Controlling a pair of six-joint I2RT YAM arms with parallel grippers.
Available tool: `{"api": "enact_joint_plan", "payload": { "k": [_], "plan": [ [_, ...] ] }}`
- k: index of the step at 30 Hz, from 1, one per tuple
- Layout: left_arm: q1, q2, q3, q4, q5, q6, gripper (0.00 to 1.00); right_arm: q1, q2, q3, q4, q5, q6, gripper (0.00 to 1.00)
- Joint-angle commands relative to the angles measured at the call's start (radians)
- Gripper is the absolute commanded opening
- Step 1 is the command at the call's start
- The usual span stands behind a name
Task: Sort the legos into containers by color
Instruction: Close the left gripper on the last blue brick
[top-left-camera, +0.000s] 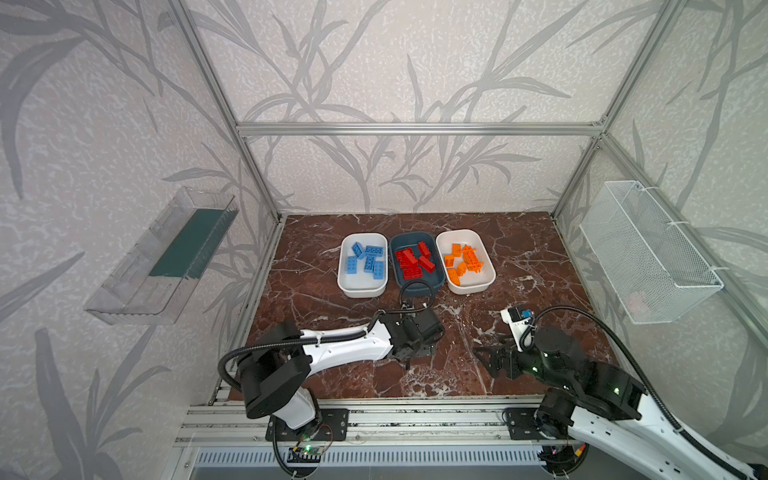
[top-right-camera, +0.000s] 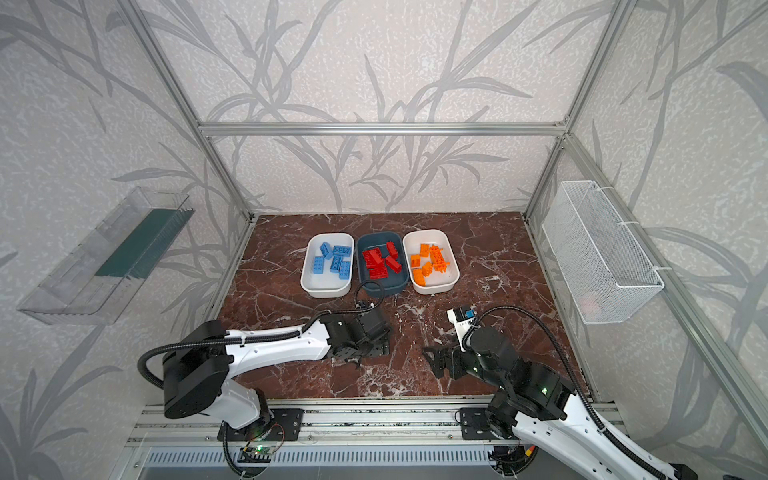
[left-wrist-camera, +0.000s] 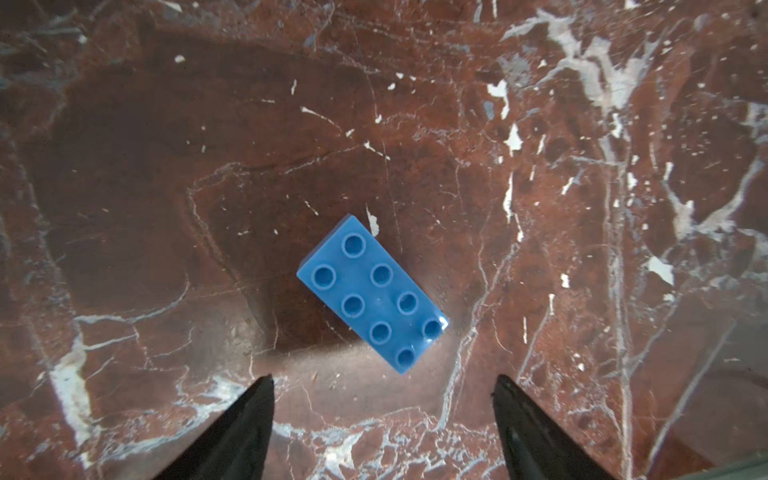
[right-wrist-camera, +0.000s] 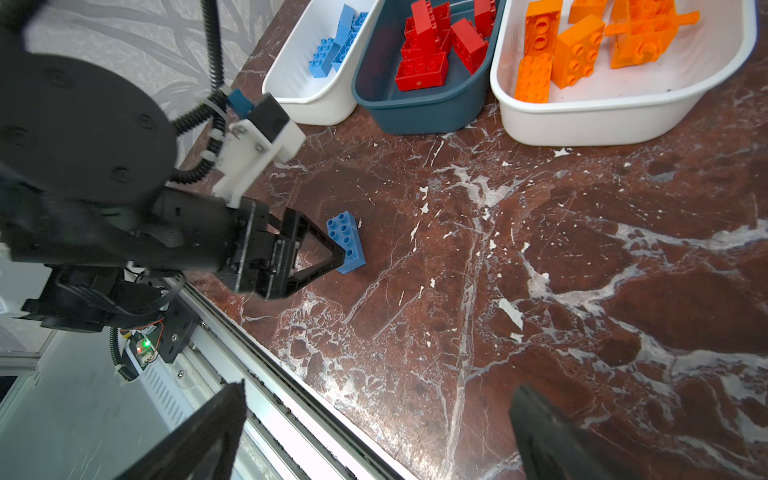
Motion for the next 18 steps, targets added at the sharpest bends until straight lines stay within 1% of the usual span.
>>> {"api": "enact_joint_plan", "payload": {
  "k": [1, 7, 15, 18],
  "plan": [
    [-0.002, 0.037, 0.069, -0.017, -0.033, -0.028, 0.84, -0.003, -0.032, -0.018, -0.04, 0.015, 0.009, 0.99],
    [0.015, 0.112, 0.119, -0.043, -0.033, -0.022, 0.85, -0.003, -0.065, -0.037, -0.038, 0.003, 0.012, 0.99],
    [0.044, 0.19, 0.119, -0.026, 0.006, -0.024, 0.84, -0.003, -0.043, -0.054, -0.003, -0.017, -0.008, 0.99],
    [0.05, 0.216, 0.129, -0.024, 0.009, -0.02, 0.83, -0.003, -0.037, -0.061, 0.01, -0.021, -0.012, 0.99]
  ]
}}
